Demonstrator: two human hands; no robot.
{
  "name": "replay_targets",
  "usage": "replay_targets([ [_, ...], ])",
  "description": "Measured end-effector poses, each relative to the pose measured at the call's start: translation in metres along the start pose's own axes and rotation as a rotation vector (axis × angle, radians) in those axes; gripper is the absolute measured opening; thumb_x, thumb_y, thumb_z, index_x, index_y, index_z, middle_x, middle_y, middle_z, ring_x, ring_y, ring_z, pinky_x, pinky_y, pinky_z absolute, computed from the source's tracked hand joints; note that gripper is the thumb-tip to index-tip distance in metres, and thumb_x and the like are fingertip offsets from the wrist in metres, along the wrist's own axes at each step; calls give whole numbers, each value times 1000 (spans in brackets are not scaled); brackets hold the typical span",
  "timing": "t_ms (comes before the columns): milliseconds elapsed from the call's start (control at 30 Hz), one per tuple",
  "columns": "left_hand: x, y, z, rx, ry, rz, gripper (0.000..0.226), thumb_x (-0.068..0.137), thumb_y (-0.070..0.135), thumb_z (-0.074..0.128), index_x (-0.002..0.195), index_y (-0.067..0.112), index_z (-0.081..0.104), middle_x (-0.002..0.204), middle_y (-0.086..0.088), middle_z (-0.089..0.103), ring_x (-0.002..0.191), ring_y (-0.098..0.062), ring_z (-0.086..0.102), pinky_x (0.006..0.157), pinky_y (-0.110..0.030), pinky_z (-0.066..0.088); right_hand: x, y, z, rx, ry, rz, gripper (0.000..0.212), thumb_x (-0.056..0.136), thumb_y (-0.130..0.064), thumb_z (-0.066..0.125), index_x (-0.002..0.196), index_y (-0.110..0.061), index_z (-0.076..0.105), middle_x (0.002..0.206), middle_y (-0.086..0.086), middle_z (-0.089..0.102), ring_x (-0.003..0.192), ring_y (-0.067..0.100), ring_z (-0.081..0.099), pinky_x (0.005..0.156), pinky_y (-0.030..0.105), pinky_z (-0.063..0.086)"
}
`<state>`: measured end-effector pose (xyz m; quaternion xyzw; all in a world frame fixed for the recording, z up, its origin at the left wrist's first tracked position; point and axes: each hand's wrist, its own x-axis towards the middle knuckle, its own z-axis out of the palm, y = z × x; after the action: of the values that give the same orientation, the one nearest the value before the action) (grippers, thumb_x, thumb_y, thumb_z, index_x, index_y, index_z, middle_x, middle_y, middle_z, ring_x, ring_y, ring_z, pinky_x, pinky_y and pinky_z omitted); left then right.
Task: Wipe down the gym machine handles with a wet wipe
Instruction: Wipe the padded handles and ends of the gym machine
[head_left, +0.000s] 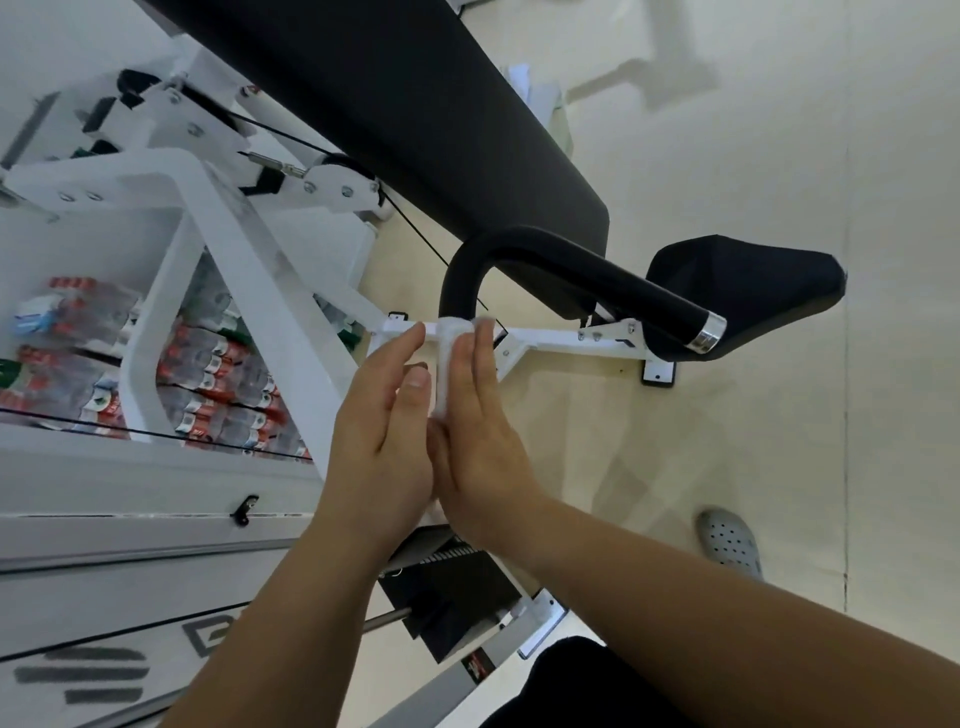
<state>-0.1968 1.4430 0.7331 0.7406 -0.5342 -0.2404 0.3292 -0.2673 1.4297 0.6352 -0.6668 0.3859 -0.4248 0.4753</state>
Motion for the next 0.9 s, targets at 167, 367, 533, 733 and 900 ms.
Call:
replay_targets([
  [167, 6, 6, 3, -14, 44, 39, 41, 100, 31, 34, 137, 33, 51, 132, 26, 53, 125, 13, 46, 97, -6, 38, 51, -5, -30, -447, -86, -215, 60, 104, -32, 28, 155, -2, 20, 166, 16, -2, 152, 34, -13, 124, 51, 4],
  [367, 15, 15, 11, 89, 62, 129, 35, 103, 21, 35, 133, 37, 46, 122, 32, 48, 119, 15, 45, 93, 1, 32, 95, -6, -66, -888, -167, -365, 59, 104, -37, 13, 155, -8, 24, 166, 10, 12, 154, 28, 1, 125, 47, 4],
  [533, 26, 23, 23, 227, -9, 190, 41, 100, 28, 33, 137, 23, 49, 125, 24, 52, 120, 6, 45, 101, -12, 34, 86, 7, -94, -1025, -51, -238, 59, 106, -30, 25, 157, -6, 7, 167, 12, 4, 154, 28, 3, 124, 45, 11],
  [733, 19, 19, 44, 166, 5, 80, 59, 98, 35, 34, 154, 18, 29, 158, 1, 34, 146, -13, 28, 119, -45, 29, 45, 21, -127, -1046, 47, -45, 67, 97, -14, 40, 157, -5, 11, 165, 16, 12, 151, 33, 22, 121, 47, 26],
  [900, 11, 14, 50, 92, 0, 40, 63, 98, 36, 34, 158, 24, 16, 164, 12, 17, 149, 0, 12, 124, -39, 18, 19, 36, -158, -1095, 75, 13, 65, 98, -21, 57, 154, -7, 28, 152, 15, 46, 131, 32, 53, 112, 45, 38],
])
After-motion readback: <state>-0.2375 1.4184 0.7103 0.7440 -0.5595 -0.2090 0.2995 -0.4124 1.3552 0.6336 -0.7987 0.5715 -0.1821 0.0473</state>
